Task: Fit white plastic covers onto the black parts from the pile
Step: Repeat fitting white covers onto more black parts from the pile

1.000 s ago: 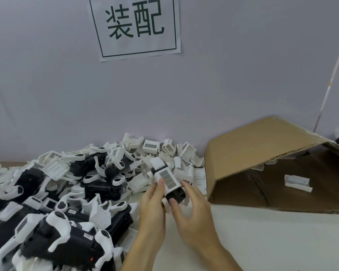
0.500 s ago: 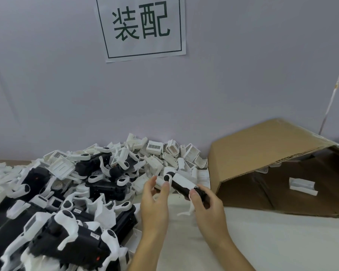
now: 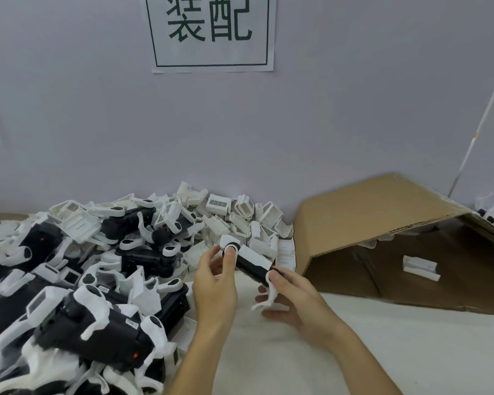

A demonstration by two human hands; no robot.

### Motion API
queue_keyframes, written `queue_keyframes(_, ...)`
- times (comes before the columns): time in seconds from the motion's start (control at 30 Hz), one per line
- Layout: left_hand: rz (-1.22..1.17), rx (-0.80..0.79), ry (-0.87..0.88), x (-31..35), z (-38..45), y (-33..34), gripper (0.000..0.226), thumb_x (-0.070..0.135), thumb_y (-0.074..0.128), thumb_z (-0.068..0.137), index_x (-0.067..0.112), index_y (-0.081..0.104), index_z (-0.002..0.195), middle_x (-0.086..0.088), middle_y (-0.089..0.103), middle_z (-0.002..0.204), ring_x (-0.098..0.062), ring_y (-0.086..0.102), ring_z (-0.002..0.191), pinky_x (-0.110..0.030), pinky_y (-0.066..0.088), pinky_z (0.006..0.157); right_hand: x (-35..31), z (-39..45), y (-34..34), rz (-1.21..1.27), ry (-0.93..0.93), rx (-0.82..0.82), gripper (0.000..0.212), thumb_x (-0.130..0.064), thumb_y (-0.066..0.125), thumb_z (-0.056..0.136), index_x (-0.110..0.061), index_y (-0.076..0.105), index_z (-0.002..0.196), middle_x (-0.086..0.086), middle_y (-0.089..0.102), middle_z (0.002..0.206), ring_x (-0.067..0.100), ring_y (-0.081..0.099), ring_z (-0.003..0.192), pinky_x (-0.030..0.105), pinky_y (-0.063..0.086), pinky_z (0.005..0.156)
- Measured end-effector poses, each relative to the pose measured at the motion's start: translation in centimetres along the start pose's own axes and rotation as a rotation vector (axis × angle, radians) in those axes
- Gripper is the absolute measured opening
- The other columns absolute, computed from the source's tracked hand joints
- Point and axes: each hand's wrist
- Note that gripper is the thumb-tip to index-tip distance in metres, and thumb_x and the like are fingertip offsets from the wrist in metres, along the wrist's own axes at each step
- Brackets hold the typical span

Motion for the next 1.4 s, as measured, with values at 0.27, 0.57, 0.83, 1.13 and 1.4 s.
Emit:
queue_keyframes(0.27, -0.025, -0.021, 0.033, -0.1, 0.5, -0.3, 0.028, 0.043, 0.057, 0.097, 0.025, 0.061, 0.119, 0.005, 0.067, 0.11, -0.012, 0.064, 0.103, -0.035, 0.053, 0.088, -1.2, -0.6, 0.3, -0.084, -0.047, -0.052, 0.036, -0.033, 0.068, 0.093, -0.017, 0.066, 0.125, 0.012, 0.066, 0.095, 0.03, 0.072, 0.087, 0.039, 0.06, 0.081)
queue_keyframes(0.57, -0.108, 0.066, 0.02, -0.9, 0.8, -0.1, 0.041, 0.027, 0.03, 0.109, 0.018, 0.044, 0.147, -0.002, 0.045, 0.146, -0.009, 0.053, 0.115, -0.035, 0.045, 0.096, -5.4, 2.3, 3.0, 0.663, -0.097, 0.224, 0.021, -0.025, 0.058, 0.099, -0.004, 0.063, 0.098, 0.012, 0.059, 0.079, 0.025, 0.061, 0.065, 0.036, 0.06, 0.072)
queue_keyframes(0.83, -0.13, 0.031, -0.003, -1.4, 1.3, -0.4, 0.033, 0.022, 0.033, 0.108, 0.018, 0.052, 0.135, -0.002, 0.053, 0.132, -0.02, 0.055, 0.116, -0.036, 0.05, 0.08, -14.4, 1.1, -3.3, 0.759, -0.386, 0.256, 0.06, -0.054, 0.044, 0.101, -0.01, 0.04, 0.142, 0.019, 0.053, 0.126, 0.036, 0.066, 0.103, 0.041, 0.057, 0.075)
queue_keyframes(1.13, 0.114, -0.131, -0.056, -2.3, 1.0, -0.1, 0.024, 0.008, 0.048, 0.1, 0.026, 0.063, 0.094, -0.001, 0.069, 0.099, -0.021, 0.063, 0.096, -0.041, 0.051, 0.084, 2.1, 0.4, 1.5, -0.245, -0.316, 0.375, 0.032, 0.002, 0.051, 0.093, -0.021, 0.073, 0.087, -0.003, 0.066, 0.064, 0.009, 0.062, 0.054, 0.018, 0.046, 0.052)
queue_keyframes(1.4, 0.298, -0.157, -0.033, -2.6, 1.0, -0.6, 0.021, 0.006, 0.05, 0.096, 0.019, 0.066, 0.101, 0.009, 0.066, 0.097, -0.007, 0.06, 0.093, -0.018, 0.044, 0.074, 2.5, 0.7, 1.4, -0.505, -0.281, 0.341, 0.035, -0.003, 0.056, 0.09, -0.033, 0.072, 0.082, -0.008, 0.072, 0.071, 0.013, 0.067, 0.063, 0.032, 0.058, 0.067)
Point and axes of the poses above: each hand's wrist, its own z-axis towards the middle knuckle, its own y-axis out of the palm, x = y × z
